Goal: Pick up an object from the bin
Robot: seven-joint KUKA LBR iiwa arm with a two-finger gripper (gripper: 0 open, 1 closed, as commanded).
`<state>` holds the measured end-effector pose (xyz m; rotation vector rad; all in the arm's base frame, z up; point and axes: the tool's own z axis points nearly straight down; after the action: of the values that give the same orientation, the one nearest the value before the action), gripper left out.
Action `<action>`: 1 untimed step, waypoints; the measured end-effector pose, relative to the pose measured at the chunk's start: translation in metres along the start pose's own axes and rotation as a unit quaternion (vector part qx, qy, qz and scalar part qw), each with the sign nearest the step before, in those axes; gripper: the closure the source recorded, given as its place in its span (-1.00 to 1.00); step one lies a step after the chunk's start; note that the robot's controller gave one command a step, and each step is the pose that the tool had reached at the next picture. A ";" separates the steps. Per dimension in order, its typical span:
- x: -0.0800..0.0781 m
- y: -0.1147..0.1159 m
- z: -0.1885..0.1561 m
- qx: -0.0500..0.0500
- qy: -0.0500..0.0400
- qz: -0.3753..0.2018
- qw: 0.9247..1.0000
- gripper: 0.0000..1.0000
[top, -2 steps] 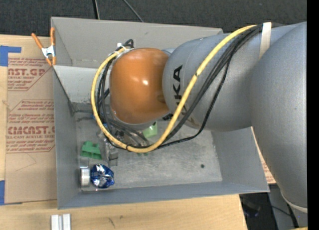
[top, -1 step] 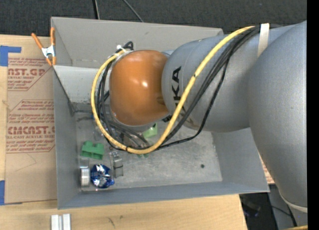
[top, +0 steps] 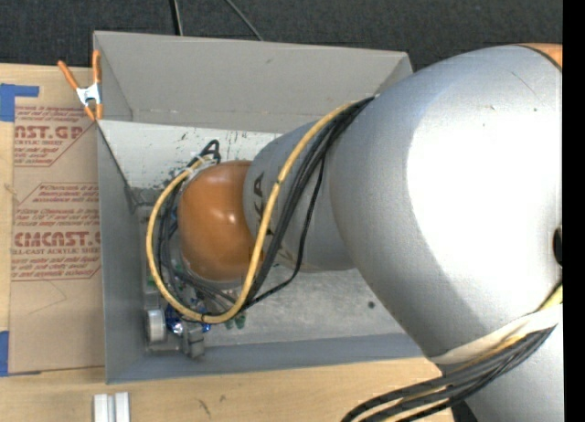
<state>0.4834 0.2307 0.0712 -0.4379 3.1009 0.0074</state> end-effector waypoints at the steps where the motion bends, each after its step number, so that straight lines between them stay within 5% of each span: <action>1: 0.002 0.000 -0.002 0.001 0.004 0.000 1.000 1.00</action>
Offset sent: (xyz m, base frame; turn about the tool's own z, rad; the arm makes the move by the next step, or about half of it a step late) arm 0.0000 0.0000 0.0000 0.0000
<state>0.4819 0.2299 0.0728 -0.4381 3.1089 0.0037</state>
